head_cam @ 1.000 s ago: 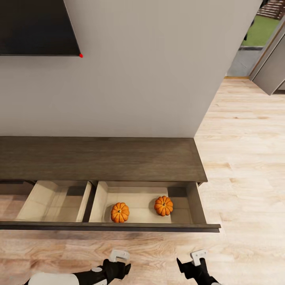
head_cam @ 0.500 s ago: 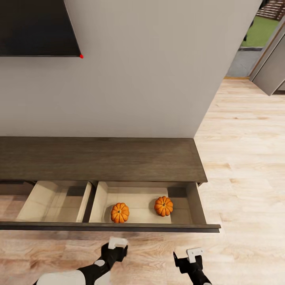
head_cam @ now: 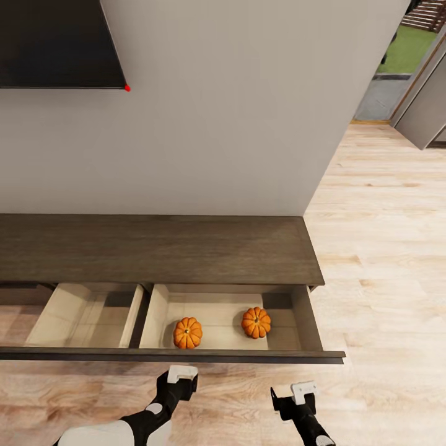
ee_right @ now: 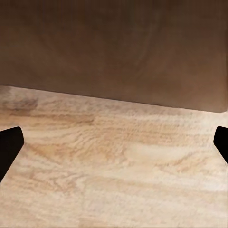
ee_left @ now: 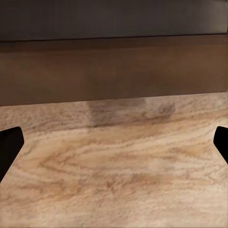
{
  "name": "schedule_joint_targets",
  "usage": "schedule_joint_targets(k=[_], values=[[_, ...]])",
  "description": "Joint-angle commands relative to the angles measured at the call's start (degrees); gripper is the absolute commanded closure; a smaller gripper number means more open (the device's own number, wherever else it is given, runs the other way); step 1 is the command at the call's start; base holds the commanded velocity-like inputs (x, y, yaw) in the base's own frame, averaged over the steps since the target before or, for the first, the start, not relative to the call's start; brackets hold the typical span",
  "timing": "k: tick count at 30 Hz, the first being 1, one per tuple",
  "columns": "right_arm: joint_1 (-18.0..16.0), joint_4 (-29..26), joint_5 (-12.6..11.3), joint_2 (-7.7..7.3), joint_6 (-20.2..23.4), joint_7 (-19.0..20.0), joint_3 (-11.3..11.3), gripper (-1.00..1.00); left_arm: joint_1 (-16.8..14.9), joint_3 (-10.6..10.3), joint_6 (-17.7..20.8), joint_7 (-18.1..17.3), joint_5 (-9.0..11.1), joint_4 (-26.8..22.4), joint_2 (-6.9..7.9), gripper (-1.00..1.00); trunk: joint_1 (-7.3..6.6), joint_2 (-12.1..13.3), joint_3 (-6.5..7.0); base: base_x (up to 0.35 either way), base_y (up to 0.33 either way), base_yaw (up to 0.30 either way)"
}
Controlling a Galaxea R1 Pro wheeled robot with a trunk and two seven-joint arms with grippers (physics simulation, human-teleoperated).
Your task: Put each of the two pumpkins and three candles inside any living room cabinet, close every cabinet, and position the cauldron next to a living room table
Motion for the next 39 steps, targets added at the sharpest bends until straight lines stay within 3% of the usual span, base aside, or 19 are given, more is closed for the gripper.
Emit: schedule_joint_targets(k=[1,12,24,39], values=[[-0.2,0.0,0.0,0.0,0.0,0.0,0.0,-1.0,0.0,0.0,0.0,0.0,0.0,0.1,-0.07,-1.0,0.0,0.0,0.0,0.0,0.0,0.0],[-1.6,-2.4,-0.2,0.0,0.1,0.0,0.0,-1.0,0.0,0.2,-3.6,0.0,0.0,0.4,-0.14,-1.0,0.0,0.0,0.0,0.0,0.0,0.0],[-2.1,-2.4,-0.4,1.48,0.1,0.0,-0.1,-1.0,0.0,0.3,-3.7,0.0,-0.1,0.1,-0.19,-1.0,0.0,0.0,0.0,0.0,0.0,0.0],[-2.9,-2.3,-0.4,2.28,0.3,0.0,-0.1,-1.0,0.0,0.3,-3.7,0.0,0.0,0.3,-0.06,-1.0,0.0,0.0,0.0,0.0,0.0,0.0]])
